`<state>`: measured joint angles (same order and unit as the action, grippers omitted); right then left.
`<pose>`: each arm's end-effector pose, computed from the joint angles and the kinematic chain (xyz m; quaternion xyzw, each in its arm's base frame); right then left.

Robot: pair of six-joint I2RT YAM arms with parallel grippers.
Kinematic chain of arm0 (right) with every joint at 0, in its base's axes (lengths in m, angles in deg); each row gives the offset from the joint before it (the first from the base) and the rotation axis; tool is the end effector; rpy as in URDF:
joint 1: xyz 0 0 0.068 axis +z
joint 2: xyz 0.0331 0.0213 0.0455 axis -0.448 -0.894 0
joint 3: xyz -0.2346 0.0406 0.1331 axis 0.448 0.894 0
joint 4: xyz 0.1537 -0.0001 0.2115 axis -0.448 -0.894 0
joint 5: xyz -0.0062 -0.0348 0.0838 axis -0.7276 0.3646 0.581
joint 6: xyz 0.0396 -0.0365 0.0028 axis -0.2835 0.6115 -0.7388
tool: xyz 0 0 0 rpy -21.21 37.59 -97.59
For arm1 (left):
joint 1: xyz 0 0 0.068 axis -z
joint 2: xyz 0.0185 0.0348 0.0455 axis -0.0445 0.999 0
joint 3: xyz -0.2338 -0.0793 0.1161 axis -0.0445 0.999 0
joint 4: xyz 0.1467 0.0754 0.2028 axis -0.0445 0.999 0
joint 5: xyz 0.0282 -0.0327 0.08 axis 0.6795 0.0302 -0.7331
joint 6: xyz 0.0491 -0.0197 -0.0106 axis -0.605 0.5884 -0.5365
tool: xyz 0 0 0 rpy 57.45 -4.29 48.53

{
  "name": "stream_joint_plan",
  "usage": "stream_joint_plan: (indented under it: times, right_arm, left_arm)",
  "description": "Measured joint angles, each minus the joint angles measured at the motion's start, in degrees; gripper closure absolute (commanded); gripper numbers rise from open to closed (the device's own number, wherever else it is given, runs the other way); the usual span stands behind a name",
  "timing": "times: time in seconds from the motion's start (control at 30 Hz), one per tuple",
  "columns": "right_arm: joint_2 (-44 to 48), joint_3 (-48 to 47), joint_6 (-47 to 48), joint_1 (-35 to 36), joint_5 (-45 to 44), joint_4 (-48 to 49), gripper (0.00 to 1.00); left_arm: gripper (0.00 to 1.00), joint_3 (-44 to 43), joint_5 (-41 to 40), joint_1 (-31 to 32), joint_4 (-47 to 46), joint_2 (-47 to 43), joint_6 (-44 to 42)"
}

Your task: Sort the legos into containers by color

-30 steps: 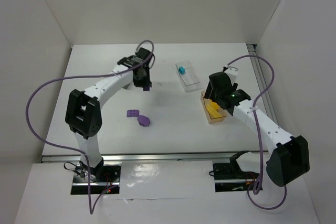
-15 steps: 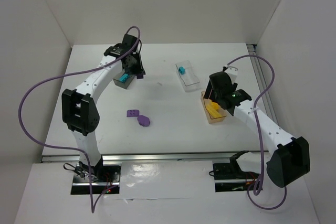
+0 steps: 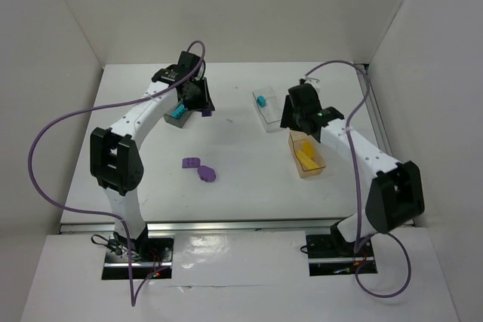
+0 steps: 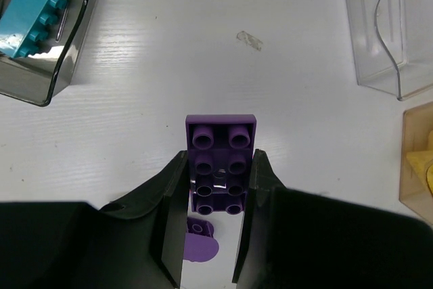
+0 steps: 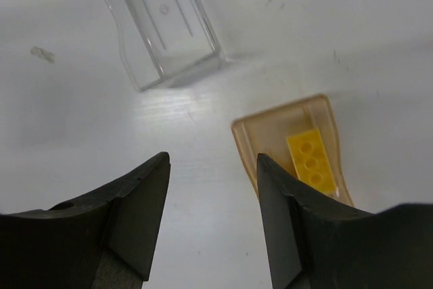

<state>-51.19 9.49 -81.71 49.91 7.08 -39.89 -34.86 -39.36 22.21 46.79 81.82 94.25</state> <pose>0.2867 0.1116 0.2805 0.0800 0.9147 0.0244 0.3953 0.3966 -0.1407 0.3085 -0.0798 0.9389 -0.1268 0.3099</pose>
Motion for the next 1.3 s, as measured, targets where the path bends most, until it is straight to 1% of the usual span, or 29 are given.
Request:
stream_joint_plan:
  times: [0.1, 0.2, 0.3, 0.43, 0.57, 0.73, 0.8, 0.9, 1.2, 1.3]
  right_arm:
    - [-8.6, -7.1, 2.4, 0.0, 2.4, 1.7, 0.42]
    - [-19.4, -16.4, 4.8, 0.0, 5.2, 3.0, 0.47]
    - [-27.7, -23.2, 6.2, -0.2, 7.3, 4.1, 0.48]
    - [-36.0, -29.1, 7.1, -0.6, 9.6, 4.3, 0.51]
    - [-42.2, -34.5, 7.9, -1.6, 10.6, 4.5, 0.51]
    - [-45.4, -37.1, 8.3, -2.6, 11.0, 5.0, 0.51]
    - [-46.2, -37.7, 8.6, -2.7, 11.2, 5.3, 0.47]
    - [-47.2, -38.5, 9.3, -2.9, 11.3, 6.2, 0.46]
    - [-49.9, -38.5, 11.7, -2.9, 12.6, 11.8, 0.45]
    - [-50.6, -38.3, 12.3, -2.9, 12.8, 13.6, 0.57]
  left_arm:
    - [0.8, 0.4, 0.1, 0.1, 0.0, 0.0, -0.4]
    - [0.8, 0.4, 0.3, 0.2, -0.4, -0.1, -0.7]
    - [0.8, 0.4, 0.3, 0.2, -0.3, -0.3, -1.6]
    - [0.8, 0.5, 0.6, 0.2, -0.3, -1.5, -2.2]
    - [0.8, 0.8, 0.8, 0.2, 0.0, -3.3, -3.3]
    - [0.8, 0.8, 0.9, 0.0, 0.1, -4.3, -3.7]
    - [0.8, 0.8, 1.0, 0.0, 0.1, -4.3, -3.7]
    - [0.8, 0.9, 1.0, 0.0, 0.4, -4.3, -4.2]
    - [0.8, 1.7, 1.6, 0.0, 0.6, -4.3, -5.2]
    - [0.8, 1.7, 2.1, 0.0, 0.6, -4.3, -5.3]
